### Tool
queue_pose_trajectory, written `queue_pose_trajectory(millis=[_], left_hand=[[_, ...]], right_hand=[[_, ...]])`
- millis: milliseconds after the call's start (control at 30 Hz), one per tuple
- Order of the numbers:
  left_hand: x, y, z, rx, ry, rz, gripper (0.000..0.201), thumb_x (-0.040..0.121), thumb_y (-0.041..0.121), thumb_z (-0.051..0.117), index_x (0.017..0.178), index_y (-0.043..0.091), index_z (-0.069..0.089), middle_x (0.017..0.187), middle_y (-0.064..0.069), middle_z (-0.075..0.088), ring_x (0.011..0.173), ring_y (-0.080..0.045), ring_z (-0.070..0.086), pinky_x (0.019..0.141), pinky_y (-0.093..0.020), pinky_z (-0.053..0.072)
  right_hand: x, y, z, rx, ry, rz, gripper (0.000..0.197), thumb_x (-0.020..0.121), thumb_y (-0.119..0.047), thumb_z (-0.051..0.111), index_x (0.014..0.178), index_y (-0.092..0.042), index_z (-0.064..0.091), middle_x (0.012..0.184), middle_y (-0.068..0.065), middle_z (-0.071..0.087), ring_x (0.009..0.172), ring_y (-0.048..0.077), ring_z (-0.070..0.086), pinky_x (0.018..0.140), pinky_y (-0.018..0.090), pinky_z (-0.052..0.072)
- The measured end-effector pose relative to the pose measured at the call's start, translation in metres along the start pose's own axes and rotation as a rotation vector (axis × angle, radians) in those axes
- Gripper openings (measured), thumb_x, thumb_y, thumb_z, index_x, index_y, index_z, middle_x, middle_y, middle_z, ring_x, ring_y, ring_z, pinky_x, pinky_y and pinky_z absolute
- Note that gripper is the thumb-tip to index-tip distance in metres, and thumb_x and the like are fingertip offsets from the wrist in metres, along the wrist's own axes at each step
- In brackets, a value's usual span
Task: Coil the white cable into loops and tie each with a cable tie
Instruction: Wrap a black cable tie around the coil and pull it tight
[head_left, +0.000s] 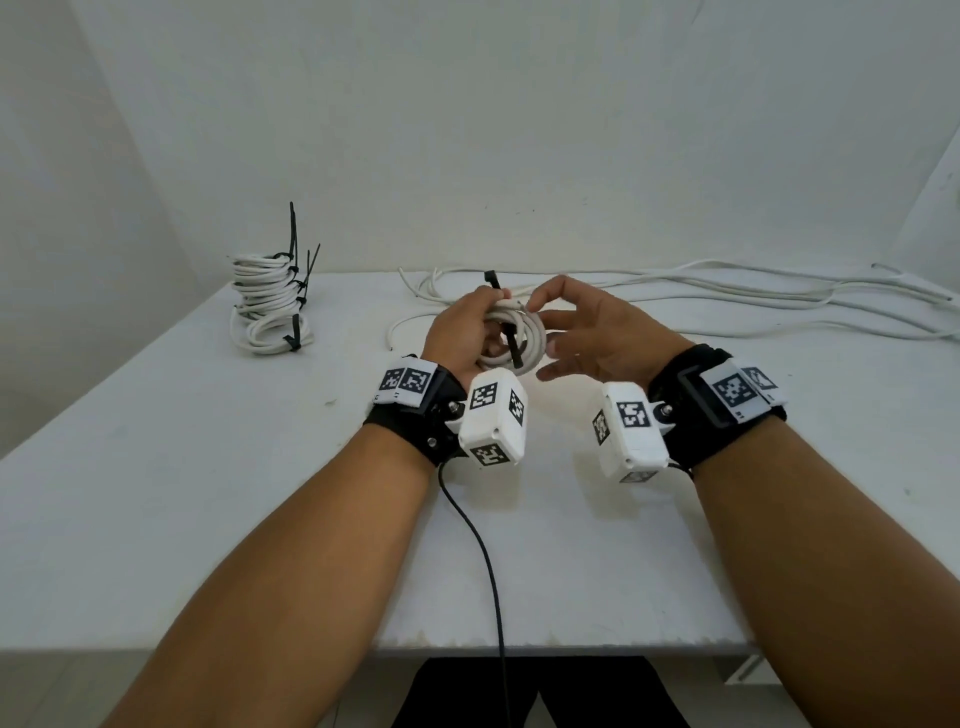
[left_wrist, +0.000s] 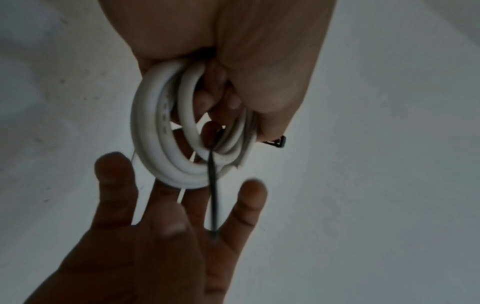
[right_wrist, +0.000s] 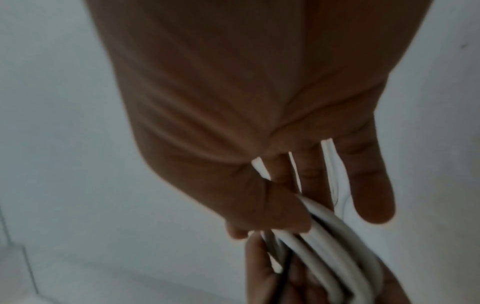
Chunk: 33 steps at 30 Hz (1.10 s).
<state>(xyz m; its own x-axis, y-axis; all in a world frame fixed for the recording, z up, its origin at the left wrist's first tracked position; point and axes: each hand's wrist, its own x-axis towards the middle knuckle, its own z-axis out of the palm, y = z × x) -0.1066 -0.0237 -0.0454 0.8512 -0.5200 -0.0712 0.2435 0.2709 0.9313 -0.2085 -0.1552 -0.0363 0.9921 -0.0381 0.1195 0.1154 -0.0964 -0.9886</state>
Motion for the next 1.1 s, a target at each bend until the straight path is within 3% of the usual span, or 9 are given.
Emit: queue_pose_trajectory(millis=[100, 267, 400, 500, 567, 733, 867, 967, 1100], left_hand=[[-0.001, -0.004, -0.002, 0.030, 0.034, -0.021, 0.010, 0.086, 0.019, 0.058, 0.085, 0.009, 0.058, 0.051, -0.002, 0.043, 0.037, -0.012, 0.032, 0.037, -0.014, 0.029], [0.003, -0.009, 0.003, 0.114, 0.056, 0.046, 0.019, 0.086, 0.015, 0.060, 0.068, 0.012, 0.053, 0.048, 0.000, 0.049, 0.037, -0.013, 0.041, 0.040, -0.018, 0.035], [0.008, -0.016, 0.001, 0.269, 0.038, 0.134, 0.025, 0.087, 0.016, 0.058, 0.063, 0.016, 0.052, 0.054, 0.005, 0.054, 0.046, -0.011, 0.041, 0.043, -0.021, 0.035], [0.007, -0.019, 0.002, 0.329, -0.035, 0.155, 0.025, 0.089, 0.015, 0.058, 0.064, 0.017, 0.054, 0.059, 0.003, 0.056, 0.048, -0.011, 0.041, 0.045, -0.022, 0.037], [0.006, -0.019, 0.003, 0.340, -0.078, 0.172, 0.023, 0.089, 0.015, 0.058, 0.067, 0.017, 0.057, 0.059, 0.004, 0.055, 0.048, -0.010, 0.040, 0.045, -0.022, 0.038], [0.003, -0.017, 0.005, 0.342, -0.089, 0.212, 0.018, 0.090, 0.027, 0.064, 0.073, 0.022, 0.066, 0.060, 0.007, 0.057, 0.049, -0.007, 0.043, 0.045, -0.021, 0.040], [0.006, -0.015, 0.004, 0.288, -0.009, 0.202, 0.020, 0.088, 0.024, 0.066, 0.069, 0.020, 0.063, 0.067, 0.002, 0.063, 0.044, -0.006, 0.043, 0.045, -0.021, 0.037], [0.007, -0.016, 0.000, 0.298, 0.033, 0.192, 0.025, 0.086, 0.020, 0.066, 0.062, 0.019, 0.058, 0.067, 0.000, 0.063, 0.045, -0.008, 0.043, 0.046, -0.022, 0.038], [0.005, -0.018, 0.002, 0.348, 0.043, 0.194, 0.025, 0.084, 0.019, 0.067, 0.062, 0.018, 0.054, 0.060, 0.000, 0.058, 0.049, -0.011, 0.042, 0.047, -0.023, 0.040]], right_hand=[[0.002, 0.005, 0.006, -0.225, -0.032, -0.033, 0.047, 0.077, 0.018, 0.063, 0.105, -0.020, 0.065, 0.111, 0.008, 0.068, 0.092, 0.026, 0.063, 0.080, 0.039, 0.051], [0.007, 0.006, 0.011, -0.497, 0.238, -0.076, 0.007, 0.081, -0.013, 0.078, 0.086, -0.017, 0.075, 0.086, 0.008, 0.071, 0.073, 0.015, 0.059, 0.068, 0.029, 0.050], [0.010, 0.007, 0.001, -0.513, 0.435, -0.227, 0.009, 0.081, -0.018, 0.079, 0.089, -0.017, 0.079, 0.108, -0.007, 0.070, 0.090, -0.003, 0.064, 0.079, 0.016, 0.048], [0.010, 0.007, 0.002, -0.421, 0.439, -0.251, 0.009, 0.082, -0.007, 0.076, 0.091, -0.005, 0.078, 0.102, -0.002, 0.074, 0.080, -0.006, 0.067, 0.065, 0.009, 0.046], [0.010, 0.009, 0.001, -0.387, 0.469, -0.254, 0.007, 0.083, -0.006, 0.075, 0.089, -0.007, 0.077, 0.097, 0.000, 0.076, 0.077, -0.002, 0.068, 0.062, 0.008, 0.045], [0.011, 0.008, -0.001, -0.284, 0.459, -0.172, 0.017, 0.096, -0.015, 0.059, 0.092, -0.011, 0.075, 0.099, -0.001, 0.076, 0.088, 0.015, 0.071, 0.062, 0.021, 0.048], [0.013, 0.005, 0.005, -0.027, 0.501, -0.190, 0.015, 0.095, -0.010, 0.059, 0.096, -0.014, 0.073, 0.085, 0.001, 0.070, 0.066, 0.012, 0.054, 0.054, 0.019, 0.040], [0.015, 0.003, 0.006, 0.157, 0.506, -0.131, 0.019, 0.089, -0.003, 0.067, 0.105, -0.011, 0.062, 0.076, 0.009, 0.070, 0.051, 0.013, 0.043, 0.048, 0.020, 0.036], [0.014, 0.005, 0.006, 0.215, 0.442, 0.009, 0.012, 0.092, -0.007, 0.065, 0.082, -0.010, 0.058, 0.065, 0.009, 0.063, 0.042, 0.009, 0.036, 0.041, 0.018, 0.029]])
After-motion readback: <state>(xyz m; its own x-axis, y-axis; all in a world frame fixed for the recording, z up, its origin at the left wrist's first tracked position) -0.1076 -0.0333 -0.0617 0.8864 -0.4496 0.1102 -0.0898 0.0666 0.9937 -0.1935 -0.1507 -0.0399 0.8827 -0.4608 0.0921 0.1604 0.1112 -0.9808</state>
